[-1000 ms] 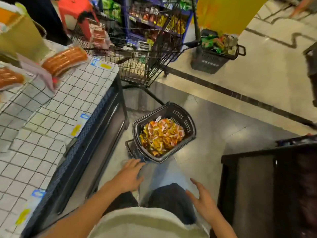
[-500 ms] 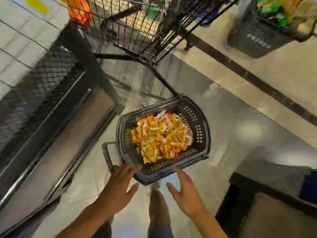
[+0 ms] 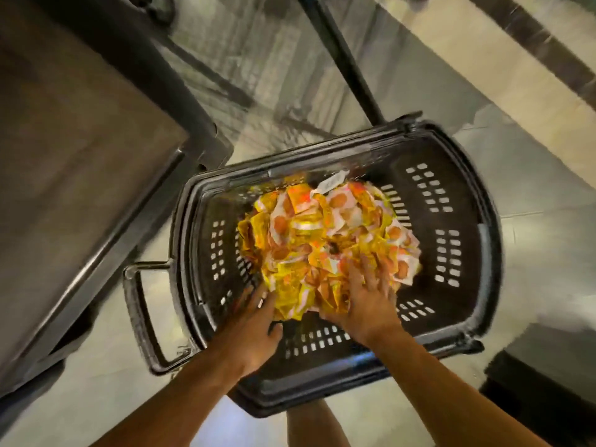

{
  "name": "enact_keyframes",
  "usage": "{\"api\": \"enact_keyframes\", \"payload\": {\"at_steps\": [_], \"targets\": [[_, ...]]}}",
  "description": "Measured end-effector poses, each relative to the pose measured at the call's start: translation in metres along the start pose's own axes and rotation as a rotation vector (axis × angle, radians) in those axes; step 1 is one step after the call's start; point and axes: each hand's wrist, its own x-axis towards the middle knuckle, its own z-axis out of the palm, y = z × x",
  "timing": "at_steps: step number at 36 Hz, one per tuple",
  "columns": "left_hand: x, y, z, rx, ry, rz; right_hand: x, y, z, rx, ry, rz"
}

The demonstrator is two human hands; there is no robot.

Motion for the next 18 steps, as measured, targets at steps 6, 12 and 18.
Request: {"api": "enact_keyframes", "payload": {"at_steps": [6, 12, 18], "targets": [[0.007, -0.004, 0.011, -0.001, 0.021, -0.017, 0.036, 0.0, 0.01, -0.143, 0.016, 0.027], [-0.007, -0.003, 0.014, -0.032, 0.024, 0.025, 0.032, 0.015, -0.008, -0.065, 0.106, -0.076], [-0.029, 0.013, -0.003, -0.142, 0.009, 0.033, -0.012, 0.025, -0.036, 0.343, 0.208, -0.073]]}}
